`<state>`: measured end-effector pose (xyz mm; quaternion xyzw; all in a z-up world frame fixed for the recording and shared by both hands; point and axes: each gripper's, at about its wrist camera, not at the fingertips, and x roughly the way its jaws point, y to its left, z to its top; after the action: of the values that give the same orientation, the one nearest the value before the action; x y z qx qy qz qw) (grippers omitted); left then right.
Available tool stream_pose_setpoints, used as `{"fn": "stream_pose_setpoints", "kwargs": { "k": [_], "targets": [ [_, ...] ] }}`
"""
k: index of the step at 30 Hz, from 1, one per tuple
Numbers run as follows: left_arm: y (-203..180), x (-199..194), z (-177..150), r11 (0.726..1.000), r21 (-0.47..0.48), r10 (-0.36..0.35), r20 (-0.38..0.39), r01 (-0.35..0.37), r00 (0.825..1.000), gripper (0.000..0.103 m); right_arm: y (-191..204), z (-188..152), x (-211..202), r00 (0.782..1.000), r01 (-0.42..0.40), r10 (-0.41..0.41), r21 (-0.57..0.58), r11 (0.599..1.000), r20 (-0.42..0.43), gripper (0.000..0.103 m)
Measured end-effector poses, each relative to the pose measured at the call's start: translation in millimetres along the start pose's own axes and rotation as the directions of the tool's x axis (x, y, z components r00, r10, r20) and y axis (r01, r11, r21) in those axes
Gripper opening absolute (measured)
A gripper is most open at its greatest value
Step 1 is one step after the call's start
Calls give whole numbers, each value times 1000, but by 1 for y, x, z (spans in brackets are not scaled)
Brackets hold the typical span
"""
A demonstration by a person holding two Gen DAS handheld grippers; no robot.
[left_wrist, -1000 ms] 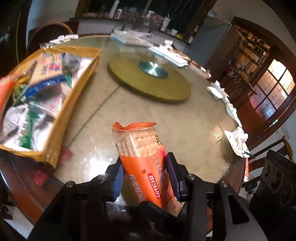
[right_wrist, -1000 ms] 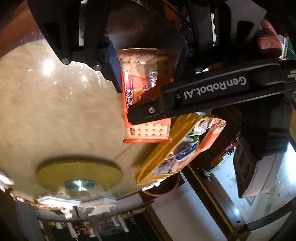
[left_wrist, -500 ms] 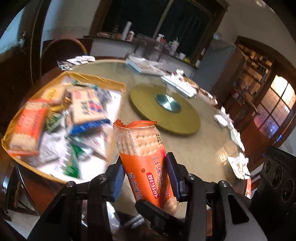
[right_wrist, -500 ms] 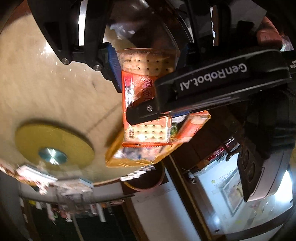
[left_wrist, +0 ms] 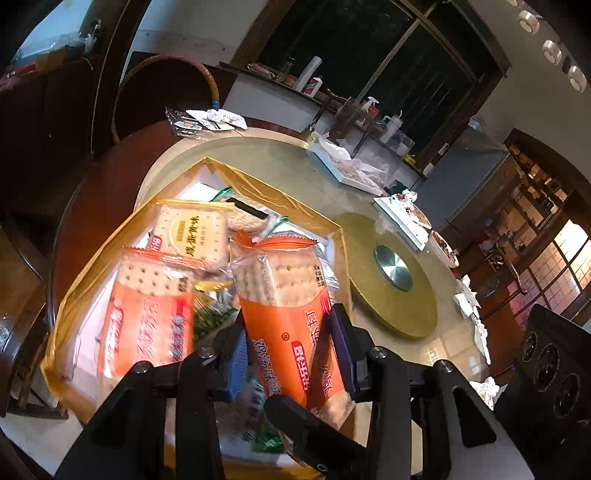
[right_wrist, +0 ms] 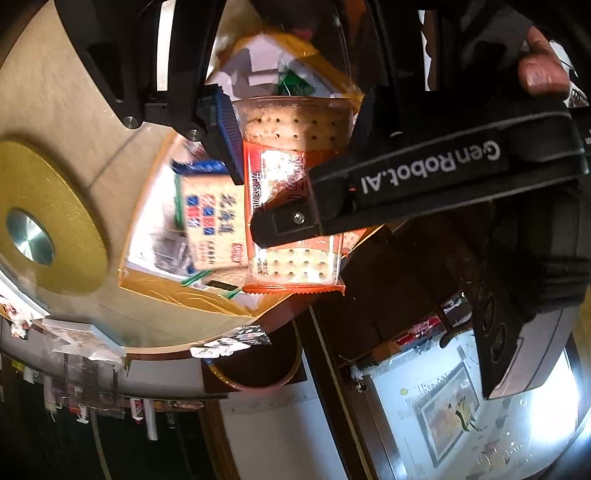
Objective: Organize snacks
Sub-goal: 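Lower the orange pack into the tray and open both grippers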
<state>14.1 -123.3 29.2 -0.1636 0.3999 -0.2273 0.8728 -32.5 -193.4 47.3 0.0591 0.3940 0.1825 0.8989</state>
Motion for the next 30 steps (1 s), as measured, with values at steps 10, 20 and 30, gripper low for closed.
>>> {"fn": "stream_pose_setpoints", "kwargs": {
  "k": [10, 20, 30],
  "targets": [
    [16, 10, -1, 1000, -8, 30, -8, -30, 1000, 46, 1, 2, 23, 999, 35, -35, 0, 999, -25, 55],
    [4, -11, -10, 993, 45, 108, 69, -112, 992, 80, 2, -9, 3, 1000, 20, -21, 53, 998, 18, 77],
    [-25, -43, -29, 952, 116, 265, 147, -282, 953, 82, -17, -38, -40, 996, 76, -82, 152, 985, 33, 81]
  ]
}}
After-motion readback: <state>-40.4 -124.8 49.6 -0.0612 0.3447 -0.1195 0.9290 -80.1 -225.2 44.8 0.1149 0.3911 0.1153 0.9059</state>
